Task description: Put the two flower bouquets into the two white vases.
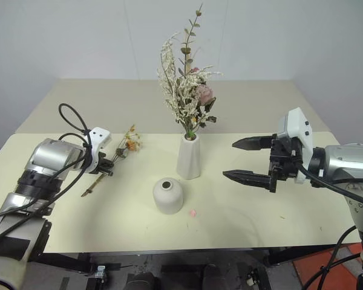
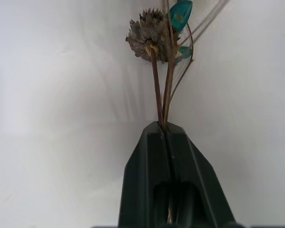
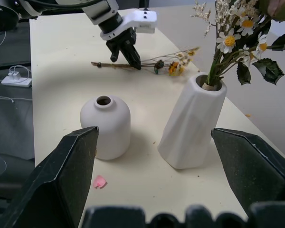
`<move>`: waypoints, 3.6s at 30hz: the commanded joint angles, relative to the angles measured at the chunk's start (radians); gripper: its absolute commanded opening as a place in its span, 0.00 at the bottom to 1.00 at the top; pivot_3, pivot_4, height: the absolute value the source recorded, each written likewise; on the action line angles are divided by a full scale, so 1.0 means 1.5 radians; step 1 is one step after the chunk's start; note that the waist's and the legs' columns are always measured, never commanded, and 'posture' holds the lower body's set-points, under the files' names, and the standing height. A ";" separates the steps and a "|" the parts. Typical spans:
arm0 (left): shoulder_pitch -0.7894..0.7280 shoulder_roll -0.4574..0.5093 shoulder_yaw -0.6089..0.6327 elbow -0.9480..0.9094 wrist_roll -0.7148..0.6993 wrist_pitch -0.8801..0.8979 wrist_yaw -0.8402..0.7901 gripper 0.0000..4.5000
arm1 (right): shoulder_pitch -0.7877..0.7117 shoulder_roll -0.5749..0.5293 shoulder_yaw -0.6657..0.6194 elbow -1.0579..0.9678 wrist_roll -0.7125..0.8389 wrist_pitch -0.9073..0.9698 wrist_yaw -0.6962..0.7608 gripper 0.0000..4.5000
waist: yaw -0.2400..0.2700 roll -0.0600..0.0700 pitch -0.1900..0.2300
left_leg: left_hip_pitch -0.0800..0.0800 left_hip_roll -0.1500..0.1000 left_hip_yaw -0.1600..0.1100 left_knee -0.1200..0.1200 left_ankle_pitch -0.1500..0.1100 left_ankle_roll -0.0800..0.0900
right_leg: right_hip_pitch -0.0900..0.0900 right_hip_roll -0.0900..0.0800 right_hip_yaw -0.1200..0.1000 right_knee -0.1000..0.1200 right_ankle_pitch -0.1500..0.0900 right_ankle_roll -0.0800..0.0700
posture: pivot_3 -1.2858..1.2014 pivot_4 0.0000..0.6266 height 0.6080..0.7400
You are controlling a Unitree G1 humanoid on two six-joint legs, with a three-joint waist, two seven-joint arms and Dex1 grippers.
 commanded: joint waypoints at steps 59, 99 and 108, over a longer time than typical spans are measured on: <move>0.072 -0.196 0.139 -0.190 -0.447 -0.387 -0.405 0.01 | 0.093 0.005 -0.032 -0.050 0.087 0.057 0.016 1.00 | 0.003 0.000 0.000 | 0.001 0.000 0.000 0.001 0.000 0.000 | 0.001 0.000 0.000 -0.001 0.000 0.000 | 0.52 0.24 1.00; 0.116 -0.222 0.105 -0.149 -0.380 -0.398 -0.394 0.01 | 0.099 0.012 -0.025 -0.057 0.078 0.047 -0.006 1.00 | 0.004 0.000 0.000 | 0.001 0.000 0.000 0.001 0.000 0.000 | 0.001 0.000 0.000 -0.001 0.000 0.000 | 0.52 0.24 1.00; 0.173 -0.124 0.141 -0.208 -0.405 -0.352 -0.403 0.57 | 0.113 0.013 -0.027 -0.057 0.067 0.039 -0.005 1.00 | 0.001 0.000 0.000 | 0.001 0.000 0.000 0.001 0.000 0.000 | 0.001 0.000 0.000 -0.001 0.000 0.000 | 0.52 0.24 1.00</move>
